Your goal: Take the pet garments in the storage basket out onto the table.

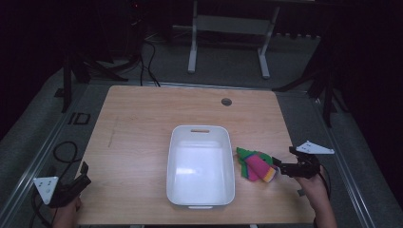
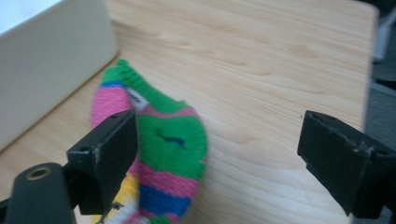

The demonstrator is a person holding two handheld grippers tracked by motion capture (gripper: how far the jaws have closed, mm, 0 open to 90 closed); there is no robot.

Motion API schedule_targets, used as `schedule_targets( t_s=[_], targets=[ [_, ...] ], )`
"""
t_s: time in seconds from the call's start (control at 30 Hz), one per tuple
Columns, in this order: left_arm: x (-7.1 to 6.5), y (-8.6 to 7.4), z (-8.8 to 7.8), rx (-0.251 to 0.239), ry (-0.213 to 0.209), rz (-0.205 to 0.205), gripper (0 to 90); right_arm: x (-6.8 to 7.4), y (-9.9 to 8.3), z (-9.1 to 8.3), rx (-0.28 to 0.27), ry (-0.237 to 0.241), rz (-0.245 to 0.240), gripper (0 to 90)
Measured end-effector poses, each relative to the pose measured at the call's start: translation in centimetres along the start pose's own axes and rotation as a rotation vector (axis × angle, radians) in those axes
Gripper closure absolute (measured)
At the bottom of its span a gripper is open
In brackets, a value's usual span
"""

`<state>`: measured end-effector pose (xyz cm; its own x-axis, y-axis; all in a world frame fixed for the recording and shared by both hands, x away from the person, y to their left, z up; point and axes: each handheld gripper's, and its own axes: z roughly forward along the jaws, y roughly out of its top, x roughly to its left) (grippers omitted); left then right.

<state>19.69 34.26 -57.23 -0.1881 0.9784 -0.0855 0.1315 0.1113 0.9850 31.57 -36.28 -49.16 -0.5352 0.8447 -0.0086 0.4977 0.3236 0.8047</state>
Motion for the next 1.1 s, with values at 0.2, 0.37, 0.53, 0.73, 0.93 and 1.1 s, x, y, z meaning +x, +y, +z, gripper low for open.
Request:
schedule_targets(
  t_s=[0.2,0.37,0.53,0.73,0.93,1.1],
  targets=[
    [0.0,0.0,0.0,0.000,0.000,0.000,1.8,-1.3,-2.6,-0.7,-0.079,-0.109,0.109,10.7],
    [0.0,0.0,0.0,0.001,-0.001,0.001,1.8,-1.4,-4.2,-0.7,-0.072,-0.190,0.118,10.7],
    [0.0,0.0,0.0,0.002,-0.002,0.004,1.8,-0.8,-6.5,-1.0,-0.127,-0.318,0.165,10.8],
    [0.0,0.0,0.0,0.002,-0.004,0.004,1.8,0.1,-7.9,-1.7,-0.196,-0.427,0.215,10.8],
    [-0.1,0.0,0.0,0.001,-0.002,0.007,1.8,0.4,-9.0,-2.4,-0.238,-0.473,0.247,10.8],
    [0.0,0.0,0.0,0.002,-0.001,0.008,1.8,0.4,-9.8,-2.7,-0.261,-0.464,0.266,10.8]
  ],
)
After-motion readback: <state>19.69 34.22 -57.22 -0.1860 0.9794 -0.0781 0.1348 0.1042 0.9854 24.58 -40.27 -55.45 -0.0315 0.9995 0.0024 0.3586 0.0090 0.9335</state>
